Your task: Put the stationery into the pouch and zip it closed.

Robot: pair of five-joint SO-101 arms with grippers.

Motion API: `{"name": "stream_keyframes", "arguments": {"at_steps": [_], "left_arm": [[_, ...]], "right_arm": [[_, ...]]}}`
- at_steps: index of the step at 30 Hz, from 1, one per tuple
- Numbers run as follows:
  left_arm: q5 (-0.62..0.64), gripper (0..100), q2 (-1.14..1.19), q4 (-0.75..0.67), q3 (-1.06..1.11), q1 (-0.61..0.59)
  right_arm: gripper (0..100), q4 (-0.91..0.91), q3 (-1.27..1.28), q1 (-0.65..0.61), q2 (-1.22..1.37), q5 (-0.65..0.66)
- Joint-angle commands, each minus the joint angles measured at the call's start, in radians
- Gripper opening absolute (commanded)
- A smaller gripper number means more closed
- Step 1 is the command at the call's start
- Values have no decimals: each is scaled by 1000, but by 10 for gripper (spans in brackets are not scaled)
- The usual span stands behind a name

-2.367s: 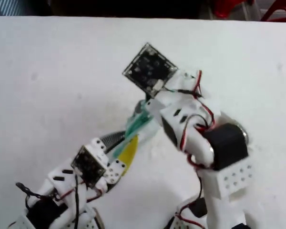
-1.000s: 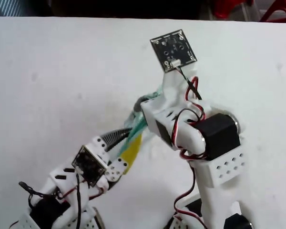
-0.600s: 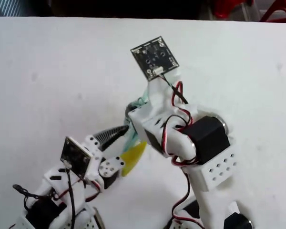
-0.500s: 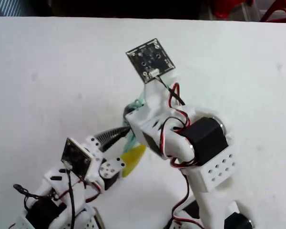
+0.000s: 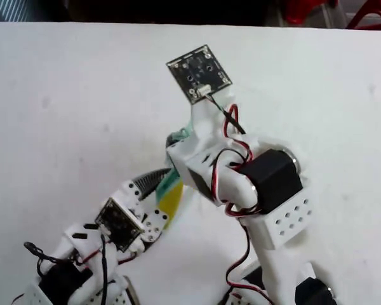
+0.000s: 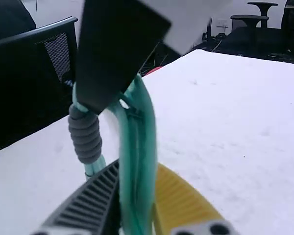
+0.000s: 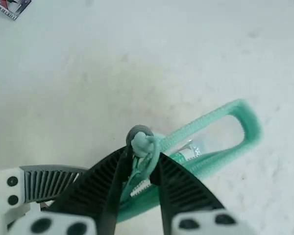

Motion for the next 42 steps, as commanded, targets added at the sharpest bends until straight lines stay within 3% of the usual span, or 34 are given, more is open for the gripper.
{"name": "stream_keyframes", "arguments": {"at_steps": [1,23,34,42], "left_arm": [[-12,22,12,-14,5,18],[-12,22,12,8,0,18],[-12,22,12,23,-2,18],[-15,22,12,21,-2,16]], "right_arm": [[18,12,-57,22,-15,80],[18,-94,-149,33,-50,204],[18,-303,5,259,-54,204],[18,-352,114,294,-67,198]]}}
